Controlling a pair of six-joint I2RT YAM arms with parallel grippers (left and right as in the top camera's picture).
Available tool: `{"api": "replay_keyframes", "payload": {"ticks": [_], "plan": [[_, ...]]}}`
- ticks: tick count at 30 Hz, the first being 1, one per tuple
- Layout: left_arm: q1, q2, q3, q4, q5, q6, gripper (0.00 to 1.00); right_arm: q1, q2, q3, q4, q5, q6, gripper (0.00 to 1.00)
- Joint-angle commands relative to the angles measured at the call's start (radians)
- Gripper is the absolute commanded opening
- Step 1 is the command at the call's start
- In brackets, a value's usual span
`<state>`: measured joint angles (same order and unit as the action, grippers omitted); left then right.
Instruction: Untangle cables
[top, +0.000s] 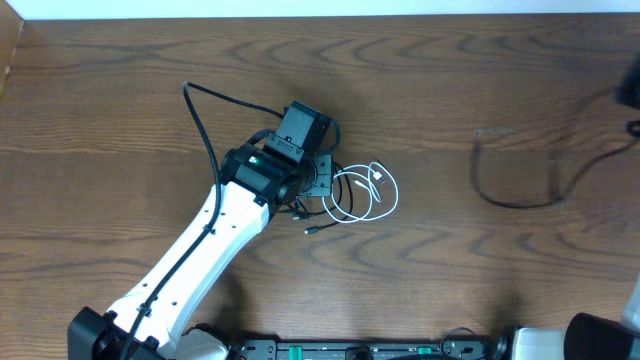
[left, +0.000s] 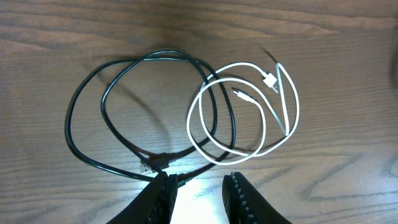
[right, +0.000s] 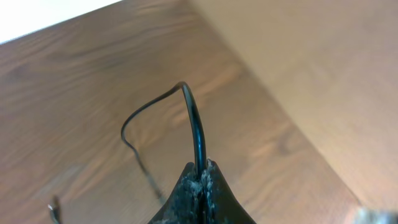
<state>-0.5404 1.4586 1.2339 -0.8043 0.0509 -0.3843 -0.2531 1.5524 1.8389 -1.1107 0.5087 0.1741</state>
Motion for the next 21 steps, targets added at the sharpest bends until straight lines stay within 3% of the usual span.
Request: {"api": "replay_keyframes", "payload": {"ticks": [1,8,21], "plan": [[0.000,0.011,-0.008,-0.003,-0.018,0.016,0.31,-0.070,-0.015,0.010,0.003,0.120,0.123,0.01],[0.000,0.011,-0.011,-0.003,-0.018,0.016,0.31,-0.187,-0.015,0.010,0.012,0.048,0.195,0.01],[0.000,0.011,-0.020,-0.003,-0.018,0.016,0.30,-0.273,0.003,0.010,0.078,-0.157,0.168,0.01]]}}
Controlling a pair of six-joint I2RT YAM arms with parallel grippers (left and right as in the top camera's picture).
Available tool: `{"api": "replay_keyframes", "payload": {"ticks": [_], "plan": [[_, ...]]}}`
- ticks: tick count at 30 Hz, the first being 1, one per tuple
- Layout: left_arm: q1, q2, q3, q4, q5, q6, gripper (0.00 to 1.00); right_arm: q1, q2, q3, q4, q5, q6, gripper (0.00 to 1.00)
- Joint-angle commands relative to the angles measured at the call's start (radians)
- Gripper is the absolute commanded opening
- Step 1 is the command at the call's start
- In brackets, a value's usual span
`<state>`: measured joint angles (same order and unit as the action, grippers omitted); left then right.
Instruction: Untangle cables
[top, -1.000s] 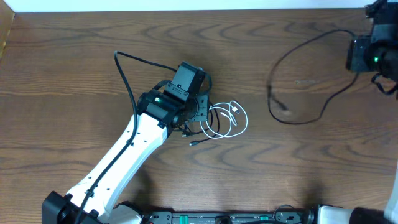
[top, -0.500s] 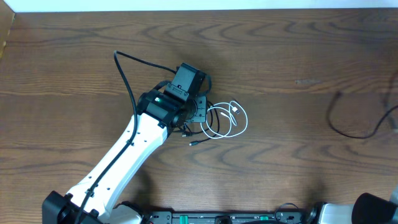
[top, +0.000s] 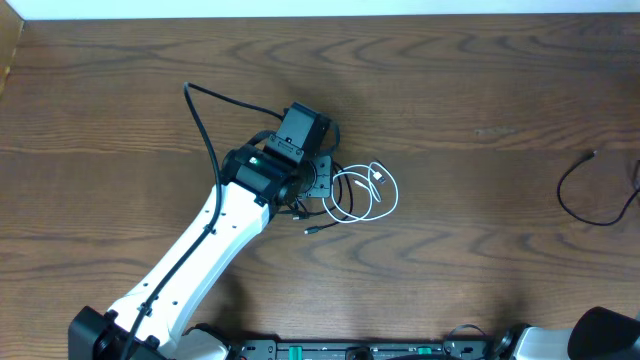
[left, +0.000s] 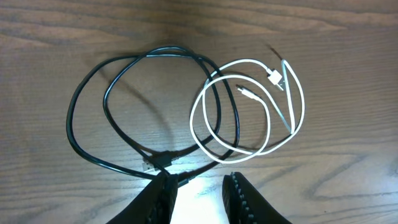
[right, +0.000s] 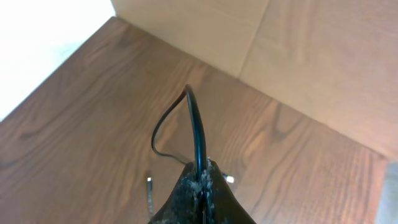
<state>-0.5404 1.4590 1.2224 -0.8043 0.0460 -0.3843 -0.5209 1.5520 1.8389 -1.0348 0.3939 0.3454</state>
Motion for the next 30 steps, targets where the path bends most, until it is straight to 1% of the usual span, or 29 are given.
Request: {"api": "replay_keyframes", "payload": {"ticks": [1,3,4,6,8,9,10,11,17,20,26,30], "plan": [[0.000,0.011,-0.009,-0.003,-0.013,0.016,0.30,-0.005,0.009,0.010,0.000,-0.047,-0.010,0.01],[0.000,0.011,-0.009,-0.003,-0.013,0.016,0.31,-0.005,0.019,0.010,-0.002,-0.056,-0.015,0.01],[0.000,0.011,-0.009,-0.003,-0.013,0.016,0.31,-0.005,0.027,0.010,-0.005,-0.066,-0.018,0.08],[0.000,0.011,-0.009,-0.003,-0.013,0.016,0.30,-0.005,0.038,0.010,-0.007,-0.087,-0.018,0.32],[0.000,0.011,-0.009,-0.003,-0.013,0.016,0.31,-0.005,0.047,0.010,-0.010,-0.119,-0.020,0.50],[0.000,0.011,-0.009,-0.003,-0.013,0.016,0.30,-0.005,0.052,0.010,-0.013,-0.138,-0.024,0.56],[0.000,0.011,-0.009,-0.003,-0.013,0.016,0.31,-0.005,0.055,0.010,-0.014,-0.152,-0.029,0.58],[0.000,0.011,-0.009,-0.003,-0.013,0.016,0.30,-0.005,0.059,0.010,-0.015,-0.171,-0.036,0.60],[0.000,0.011,-0.009,-0.003,-0.013,0.016,0.31,-0.005,0.064,0.010,-0.024,-0.232,-0.048,0.63],[0.000,0.011,-0.009,-0.003,-0.013,0.016,0.30,-0.005,0.064,0.010,-0.032,-0.280,-0.057,0.66],[0.000,0.011,-0.009,-0.002,-0.013,0.016,0.30,0.002,0.064,0.010,-0.071,-0.520,-0.153,0.68],[0.000,0.011,-0.009,-0.003,-0.013,0.016,0.31,0.019,0.064,0.010,-0.112,-0.687,-0.247,0.71]]}}
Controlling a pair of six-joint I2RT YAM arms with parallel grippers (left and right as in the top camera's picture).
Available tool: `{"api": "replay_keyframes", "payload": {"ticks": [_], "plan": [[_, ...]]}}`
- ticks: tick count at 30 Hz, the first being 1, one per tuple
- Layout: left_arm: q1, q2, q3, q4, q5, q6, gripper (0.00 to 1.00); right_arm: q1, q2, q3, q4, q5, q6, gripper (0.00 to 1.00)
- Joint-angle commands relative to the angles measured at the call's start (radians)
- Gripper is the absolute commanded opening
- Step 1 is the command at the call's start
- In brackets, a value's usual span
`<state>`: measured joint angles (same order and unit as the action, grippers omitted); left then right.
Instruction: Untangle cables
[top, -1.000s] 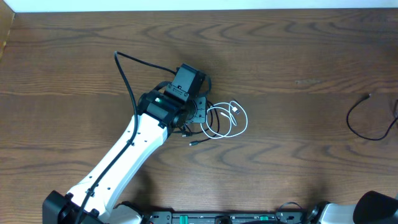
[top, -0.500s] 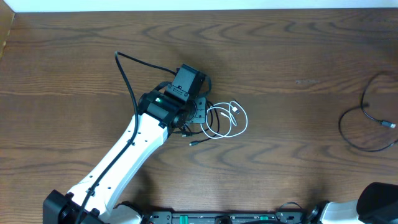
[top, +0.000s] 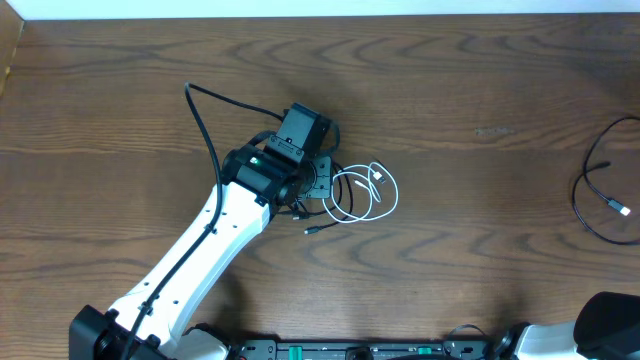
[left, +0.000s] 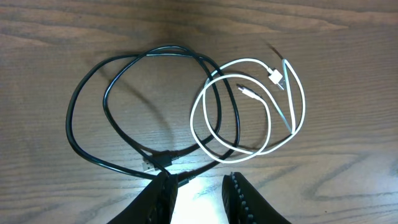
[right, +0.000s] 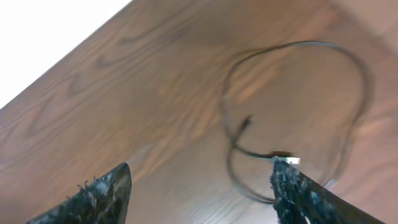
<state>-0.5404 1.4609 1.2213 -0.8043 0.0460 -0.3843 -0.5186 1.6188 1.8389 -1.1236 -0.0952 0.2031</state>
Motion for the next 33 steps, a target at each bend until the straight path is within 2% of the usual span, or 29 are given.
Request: {"api": "replay_keyframes", "payload": {"ticks": [1,4,11,17,24,25,28,33], "plan": [[0.000,0.009,-0.008,-0.003,-0.013,0.017,0.31,0.021,-0.003,0.010,-0.033,-0.225,-0.117,0.72],[0.000,0.009,-0.008,-0.003,-0.014,0.017,0.31,0.045,-0.003,0.010,-0.079,-0.278,-0.143,0.76],[0.000,0.009,-0.008,-0.014,-0.078,0.016,0.31,0.164,-0.003,-0.003,-0.204,-0.282,-0.196,0.76],[0.001,0.009,-0.009,-0.048,-0.146,0.016,0.32,0.314,-0.003,-0.087,-0.208,-0.282,-0.220,0.77],[0.056,0.009,-0.010,-0.089,-0.146,0.015,0.33,0.497,-0.002,-0.274,-0.092,-0.282,-0.219,0.77],[0.070,0.009,-0.010,-0.093,-0.146,0.011,0.37,0.518,-0.002,-0.298,-0.073,-0.282,-0.219,0.77],[0.127,0.009,-0.010,-0.113,-0.144,-0.009,0.38,0.595,-0.002,-0.381,0.001,-0.282,-0.219,0.77],[0.222,0.009,-0.010,-0.140,-0.132,-0.041,0.41,0.759,-0.002,-0.551,0.210,-0.281,-0.219,0.76]]}}
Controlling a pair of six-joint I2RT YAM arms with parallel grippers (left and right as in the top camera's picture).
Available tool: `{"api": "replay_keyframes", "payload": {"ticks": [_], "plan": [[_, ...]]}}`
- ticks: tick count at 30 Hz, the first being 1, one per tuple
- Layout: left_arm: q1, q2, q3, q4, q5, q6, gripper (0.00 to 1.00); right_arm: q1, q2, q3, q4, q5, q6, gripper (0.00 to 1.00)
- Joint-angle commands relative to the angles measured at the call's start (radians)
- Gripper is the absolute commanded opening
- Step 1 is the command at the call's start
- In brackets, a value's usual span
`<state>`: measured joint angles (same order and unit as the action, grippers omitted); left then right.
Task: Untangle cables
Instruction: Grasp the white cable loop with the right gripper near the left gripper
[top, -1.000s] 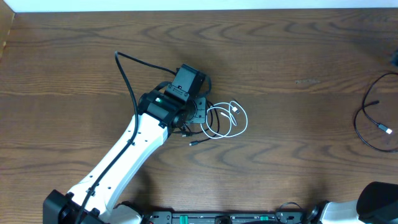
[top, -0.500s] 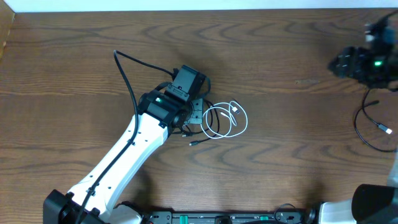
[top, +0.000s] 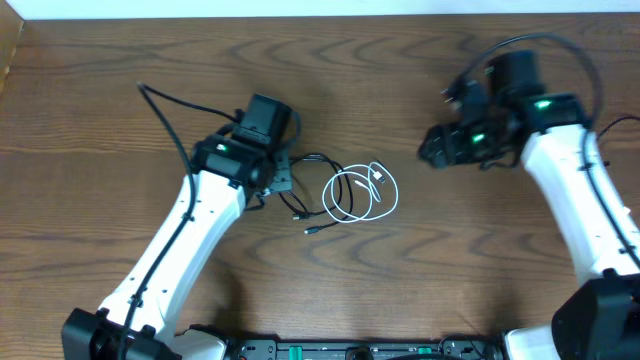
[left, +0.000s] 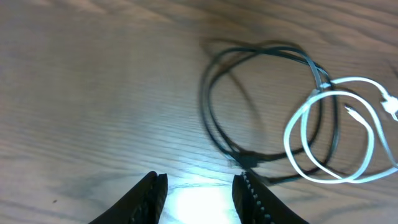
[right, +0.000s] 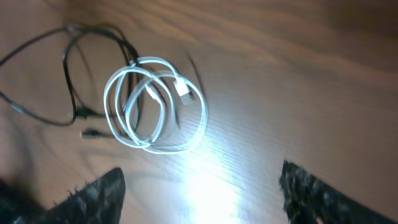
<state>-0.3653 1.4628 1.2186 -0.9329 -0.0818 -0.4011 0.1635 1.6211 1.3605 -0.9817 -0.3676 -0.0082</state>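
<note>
A white cable (top: 362, 192) lies coiled at mid-table, its coil overlapping a thin black cable (top: 303, 196) to its left. The wrist views show both: the white cable (right: 155, 106) and black cable (right: 69, 68) from the right, and the black cable (left: 267, 106) and white cable (left: 339, 140) from the left. My left gripper (top: 270, 178) is open just left of the black cable, with nothing between its fingers (left: 152, 194). My right gripper (top: 432, 150) hangs wide open to the right of the coil, empty.
The black cable's loose plug (top: 312, 231) lies in front of the pile. Each arm's own black lead arcs above the table at the back, one by the left arm (top: 165, 105) and one by the right arm (top: 545, 40). The brown wooden table (top: 420, 280) surrounds the pile.
The left gripper has moved left, off the black cable's loop. The right arm, then off the overhead view's right edge above a dropped black cable, now hangs just right of the white coil, still open.
My right gripper was shut on a separate black cable at the table's right side, then held it farther right. Then it was open with that cable lying at the right edge. Now it is back near the pile, and the left gripper, open throughout, has shifted left.
</note>
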Motion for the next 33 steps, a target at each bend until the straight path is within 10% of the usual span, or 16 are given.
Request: {"api": "replay_keyframes", "payload": {"ticks": [1,18,33], "plan": [[0.056,0.007,-0.007,-0.014,-0.003,-0.024,0.42,0.106,-0.005,-0.103,0.115,-0.008,-0.008,0.75],[0.077,0.007,-0.007,-0.024,0.000,-0.024,0.44,0.409,-0.003,-0.459,0.668,0.230,0.167,0.54],[0.077,0.007,-0.007,-0.025,0.003,-0.024,0.44,0.420,-0.003,-0.526,0.797,0.272,0.338,0.01]]}}
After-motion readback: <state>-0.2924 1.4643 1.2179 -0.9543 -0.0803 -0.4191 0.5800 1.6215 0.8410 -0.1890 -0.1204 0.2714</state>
